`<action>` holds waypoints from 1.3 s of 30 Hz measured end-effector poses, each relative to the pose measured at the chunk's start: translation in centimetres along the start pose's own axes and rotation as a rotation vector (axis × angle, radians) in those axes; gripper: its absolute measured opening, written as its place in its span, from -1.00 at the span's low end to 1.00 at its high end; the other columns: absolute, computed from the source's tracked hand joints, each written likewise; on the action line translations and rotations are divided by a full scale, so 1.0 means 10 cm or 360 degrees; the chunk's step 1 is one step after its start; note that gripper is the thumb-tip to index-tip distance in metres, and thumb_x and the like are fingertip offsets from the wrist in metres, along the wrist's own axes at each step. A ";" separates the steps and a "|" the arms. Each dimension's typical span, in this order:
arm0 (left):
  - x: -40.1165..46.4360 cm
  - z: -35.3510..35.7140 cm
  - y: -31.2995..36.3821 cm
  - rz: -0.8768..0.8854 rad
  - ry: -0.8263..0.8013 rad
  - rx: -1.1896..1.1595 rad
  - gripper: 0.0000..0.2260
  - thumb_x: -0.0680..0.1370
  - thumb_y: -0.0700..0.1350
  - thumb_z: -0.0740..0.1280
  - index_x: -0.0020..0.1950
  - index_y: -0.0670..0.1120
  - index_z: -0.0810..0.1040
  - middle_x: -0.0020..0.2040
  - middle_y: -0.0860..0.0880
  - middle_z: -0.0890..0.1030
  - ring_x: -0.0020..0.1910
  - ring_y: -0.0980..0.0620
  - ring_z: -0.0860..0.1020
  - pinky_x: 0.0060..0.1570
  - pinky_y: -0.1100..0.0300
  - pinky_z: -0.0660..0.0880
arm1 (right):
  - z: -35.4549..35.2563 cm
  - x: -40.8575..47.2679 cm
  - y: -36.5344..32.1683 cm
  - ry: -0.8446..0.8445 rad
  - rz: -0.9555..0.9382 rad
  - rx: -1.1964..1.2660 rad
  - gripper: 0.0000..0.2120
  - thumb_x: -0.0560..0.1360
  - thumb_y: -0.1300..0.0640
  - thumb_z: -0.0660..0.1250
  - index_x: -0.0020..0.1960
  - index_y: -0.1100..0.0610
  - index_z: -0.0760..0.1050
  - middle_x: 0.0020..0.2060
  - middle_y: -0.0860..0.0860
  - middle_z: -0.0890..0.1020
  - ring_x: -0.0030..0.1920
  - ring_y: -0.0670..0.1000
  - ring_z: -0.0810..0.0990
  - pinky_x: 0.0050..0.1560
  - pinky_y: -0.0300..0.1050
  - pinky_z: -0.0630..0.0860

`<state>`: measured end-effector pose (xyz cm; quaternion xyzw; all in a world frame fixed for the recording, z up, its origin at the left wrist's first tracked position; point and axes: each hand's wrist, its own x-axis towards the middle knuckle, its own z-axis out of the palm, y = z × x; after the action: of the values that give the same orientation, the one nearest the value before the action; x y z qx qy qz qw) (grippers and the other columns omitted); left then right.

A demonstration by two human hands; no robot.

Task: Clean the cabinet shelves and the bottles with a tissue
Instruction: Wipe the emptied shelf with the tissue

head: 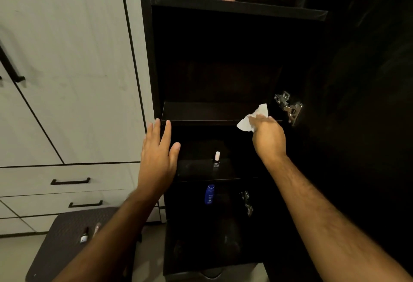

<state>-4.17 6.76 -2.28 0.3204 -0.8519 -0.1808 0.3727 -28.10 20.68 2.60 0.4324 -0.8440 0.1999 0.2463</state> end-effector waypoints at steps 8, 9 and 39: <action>-0.20 0.12 -0.09 -0.0025 -0.0090 0.0036 -0.47 0.62 0.06 0.16 0.57 0.00 0.11 0.59 -0.07 0.06 0.57 -0.04 -0.08 0.49 -0.05 0.03 | 0.14 -0.46 -0.17 0.0030 0.0347 0.0813 -0.64 0.47 0.44 0.24 0.12 0.15 0.65 0.09 0.03 0.66 0.09 -0.04 0.62 0.12 -0.28 0.53; -0.23 0.13 -0.11 -0.0036 -0.0109 0.0026 -0.46 0.61 0.08 0.17 0.56 0.02 0.11 0.59 -0.06 0.06 0.57 -0.03 -0.08 0.49 -0.06 0.03 | 0.20 -0.52 -0.19 -0.0036 0.0387 0.0860 -0.64 0.48 0.43 0.23 0.12 0.13 0.64 0.09 0.01 0.65 0.08 -0.06 0.62 0.09 -0.33 0.51; -1.14 0.04 -0.80 -0.0767 -0.0380 -0.0346 -0.75 0.57 0.02 0.33 0.22 0.01 0.60 0.03 0.10 0.65 -0.05 0.19 0.60 0.00 0.18 0.56 | 1.13 -1.44 -1.33 -0.1289 0.0768 0.1682 -0.84 0.54 0.27 0.34 -0.02 0.02 0.48 -0.09 0.03 0.63 -0.11 0.01 0.62 -0.29 -0.24 0.48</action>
<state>4.72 8.77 -12.82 0.4482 -0.7647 -0.3909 0.2482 -12.59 16.30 -13.22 0.3354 -0.7314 0.4552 -0.3812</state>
